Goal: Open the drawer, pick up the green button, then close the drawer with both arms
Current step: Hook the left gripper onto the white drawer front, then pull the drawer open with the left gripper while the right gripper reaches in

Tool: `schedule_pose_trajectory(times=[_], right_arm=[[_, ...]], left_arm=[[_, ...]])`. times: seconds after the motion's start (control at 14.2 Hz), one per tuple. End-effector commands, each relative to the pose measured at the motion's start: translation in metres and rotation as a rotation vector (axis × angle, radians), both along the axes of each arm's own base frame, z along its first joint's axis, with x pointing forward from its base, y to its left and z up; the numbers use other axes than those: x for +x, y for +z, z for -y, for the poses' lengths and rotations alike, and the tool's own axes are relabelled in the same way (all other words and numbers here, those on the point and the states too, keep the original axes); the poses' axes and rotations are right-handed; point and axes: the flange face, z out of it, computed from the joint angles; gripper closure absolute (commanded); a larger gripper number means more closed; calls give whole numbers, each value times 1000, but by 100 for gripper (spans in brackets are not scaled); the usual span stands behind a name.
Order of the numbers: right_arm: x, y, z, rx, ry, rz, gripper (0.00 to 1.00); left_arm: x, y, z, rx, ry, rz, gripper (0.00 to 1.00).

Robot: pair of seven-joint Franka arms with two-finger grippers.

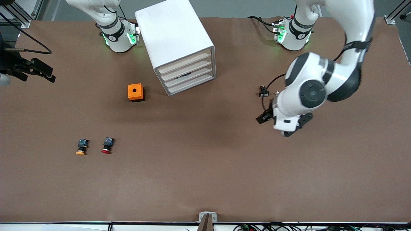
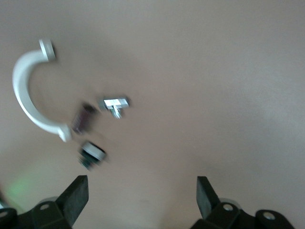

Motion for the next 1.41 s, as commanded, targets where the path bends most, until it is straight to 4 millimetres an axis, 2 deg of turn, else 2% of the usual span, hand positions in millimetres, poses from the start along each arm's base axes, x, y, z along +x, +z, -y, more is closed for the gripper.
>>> schedule_pose_trajectory(times=[0.0, 0.14, 0.42, 0.49, 0.7, 0.91, 0.98, 1.13, 1.27, 1.34], right_arm=[[-9, 3, 2, 14, 7, 9, 0], [-9, 3, 2, 14, 7, 9, 0], [-7, 1, 3, 14, -6, 0, 0], [-6, 3, 5, 14, -16, 5, 0], [-7, 3, 4, 4, -11, -9, 0], [6, -21, 6, 0, -11, -52, 0], [11, -26, 7, 3, -4, -60, 0], [13, -25, 5, 0, 6, -51, 0], [15, -20, 4, 1, 7, -32, 0], [15, -20, 5, 1, 6, -35, 0]], left_arm=[[-1, -43, 61, 40, 146, -62, 0], [-6, -74, 80, 54, 292, -108, 0], [-31, -123, 125, 82, 657, -280, 0], [-35, -136, 129, 93, 709, -325, 0], [-57, -161, 156, 65, 855, -549, 0], [-66, -183, 164, 119, 1035, -712, 0], [-79, -190, 177, 165, 1071, -739, 6], [-93, -207, 188, 249, 1150, -794, 28], [-98, -208, 192, 262, 1176, -868, 39], [-105, -210, 196, 278, 1164, -900, 41]])
